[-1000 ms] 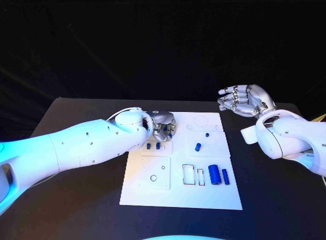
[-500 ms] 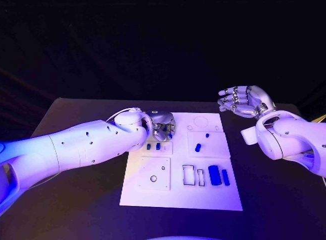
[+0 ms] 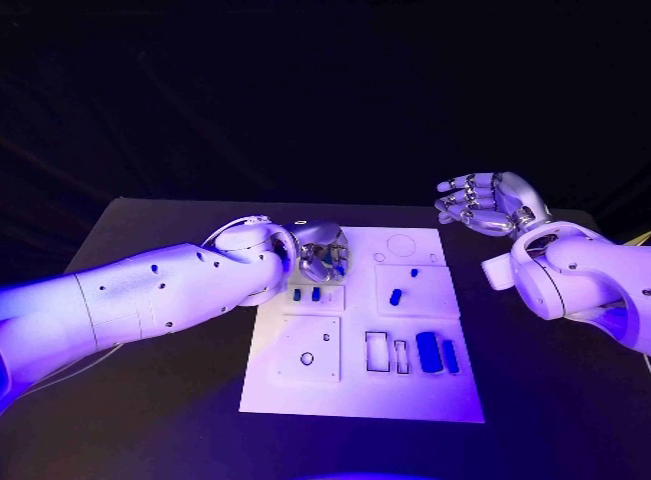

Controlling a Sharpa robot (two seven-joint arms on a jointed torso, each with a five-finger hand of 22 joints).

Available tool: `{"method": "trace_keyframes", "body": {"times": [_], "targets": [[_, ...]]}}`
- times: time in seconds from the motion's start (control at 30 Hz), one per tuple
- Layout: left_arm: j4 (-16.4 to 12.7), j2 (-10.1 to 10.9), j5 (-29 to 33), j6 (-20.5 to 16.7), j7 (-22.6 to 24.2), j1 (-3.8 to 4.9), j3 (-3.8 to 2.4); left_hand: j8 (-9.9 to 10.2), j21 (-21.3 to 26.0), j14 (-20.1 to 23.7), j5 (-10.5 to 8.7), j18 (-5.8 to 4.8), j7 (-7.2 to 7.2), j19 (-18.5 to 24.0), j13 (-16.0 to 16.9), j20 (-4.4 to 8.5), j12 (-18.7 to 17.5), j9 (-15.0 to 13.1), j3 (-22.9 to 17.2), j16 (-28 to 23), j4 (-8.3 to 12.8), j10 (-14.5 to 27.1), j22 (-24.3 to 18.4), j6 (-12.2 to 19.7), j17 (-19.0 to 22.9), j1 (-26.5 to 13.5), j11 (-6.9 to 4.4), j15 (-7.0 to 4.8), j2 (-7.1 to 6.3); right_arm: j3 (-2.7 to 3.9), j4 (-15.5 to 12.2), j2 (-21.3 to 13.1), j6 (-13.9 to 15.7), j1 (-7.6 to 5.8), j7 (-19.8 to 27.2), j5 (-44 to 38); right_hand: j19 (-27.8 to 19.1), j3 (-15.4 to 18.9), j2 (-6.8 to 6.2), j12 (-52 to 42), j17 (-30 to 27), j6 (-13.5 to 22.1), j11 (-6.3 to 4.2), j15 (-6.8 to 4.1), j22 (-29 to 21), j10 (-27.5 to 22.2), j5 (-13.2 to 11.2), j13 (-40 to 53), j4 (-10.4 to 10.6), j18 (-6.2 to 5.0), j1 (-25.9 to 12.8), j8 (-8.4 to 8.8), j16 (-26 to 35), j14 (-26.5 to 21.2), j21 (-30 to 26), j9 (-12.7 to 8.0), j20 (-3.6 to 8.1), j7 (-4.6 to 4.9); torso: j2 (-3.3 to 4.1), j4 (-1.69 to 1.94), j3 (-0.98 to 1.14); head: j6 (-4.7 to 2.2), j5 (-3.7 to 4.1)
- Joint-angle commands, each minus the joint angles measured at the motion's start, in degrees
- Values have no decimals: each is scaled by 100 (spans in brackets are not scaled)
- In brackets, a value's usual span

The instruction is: Assemble the parts on the task board

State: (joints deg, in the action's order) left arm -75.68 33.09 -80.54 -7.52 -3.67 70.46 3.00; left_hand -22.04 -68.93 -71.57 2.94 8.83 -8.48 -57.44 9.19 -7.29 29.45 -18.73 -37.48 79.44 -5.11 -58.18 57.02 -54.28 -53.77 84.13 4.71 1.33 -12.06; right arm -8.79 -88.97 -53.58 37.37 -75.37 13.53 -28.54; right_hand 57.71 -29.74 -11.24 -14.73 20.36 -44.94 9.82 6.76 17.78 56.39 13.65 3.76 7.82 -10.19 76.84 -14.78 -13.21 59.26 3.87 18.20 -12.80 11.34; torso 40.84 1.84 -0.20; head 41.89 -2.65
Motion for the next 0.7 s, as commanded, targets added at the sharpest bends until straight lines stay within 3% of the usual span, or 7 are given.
{"method": "trace_keyframes", "body": {"times": [0.03,0.17,0.27,0.47,0.7], "targets": [[-157,115,403,-98,41,6,-57,33,-17,-48,0,-47,-3,-31,-9,-9,-40,10,7,30,26,-41,-1,-32,-7,-49,16,-2,18,1,2,5,-89,4,45,-13,2,0,7,28,-5,28,27,33,-4,-4,37,-9,-34,-30,-43,35,25,0,-25,-5,-36,250,-18,18,-6,-44,-11],[-338,358,574,-14,-54,7,-137,43,-24,-54,0,-49,-5,-38,-13,-10,-59,10,6,35,24,-43,9,-32,-16,-60,19,1,23,1,-8,6,-100,8,53,-5,2,-1,9,30,-9,26,30,34,-14,-5,43,-10,-36,-30,-45,34,30,2,-25,-6,-37,254,-19,15,-2,-48,-15],[-400,514,641,24,-100,8,-162,47,-27,-55,0,-50,-7,-42,-13,-10,-66,10,8,36,22,-45,14,-33,-16,-66,20,2,23,0,-7,-1,-101,10,54,-1,2,-1,9,30,-9,26,30,34,-14,-5,43,-10,-36,-30,-45,34,30,2,-25,-6,-37,254,-25,27,-4,-36,-10],[-452,721,640,117,-133,8,-177,70,-26,-52,-1,-50,-8,-34,-18,-15,-104,11,25,37,18,-55,13,-32,-2,-100,25,7,-1,-1,18,-7,-102,12,51,4,4,0,10,30,-12,23,31,35,-23,-5,44,-10,-37,-31,-49,34,34,7,-24,-6,-38,255,-12,24,-12,-25,-13],[-417,781,492,140,-168,6,-173,81,-31,-50,0,-53,-3,-39,-19,-19,-130,8,26,38,8,-74,24,-45,4,-121,23,9,4,-4,47,5,-108,18,56,7,7,0,11,29,-14,20,31,34,-29,-2,45,-9,-38,-31,-51,33,36,13,-22,-6,-38,255,-9,20,-13,-25,-34]]}}
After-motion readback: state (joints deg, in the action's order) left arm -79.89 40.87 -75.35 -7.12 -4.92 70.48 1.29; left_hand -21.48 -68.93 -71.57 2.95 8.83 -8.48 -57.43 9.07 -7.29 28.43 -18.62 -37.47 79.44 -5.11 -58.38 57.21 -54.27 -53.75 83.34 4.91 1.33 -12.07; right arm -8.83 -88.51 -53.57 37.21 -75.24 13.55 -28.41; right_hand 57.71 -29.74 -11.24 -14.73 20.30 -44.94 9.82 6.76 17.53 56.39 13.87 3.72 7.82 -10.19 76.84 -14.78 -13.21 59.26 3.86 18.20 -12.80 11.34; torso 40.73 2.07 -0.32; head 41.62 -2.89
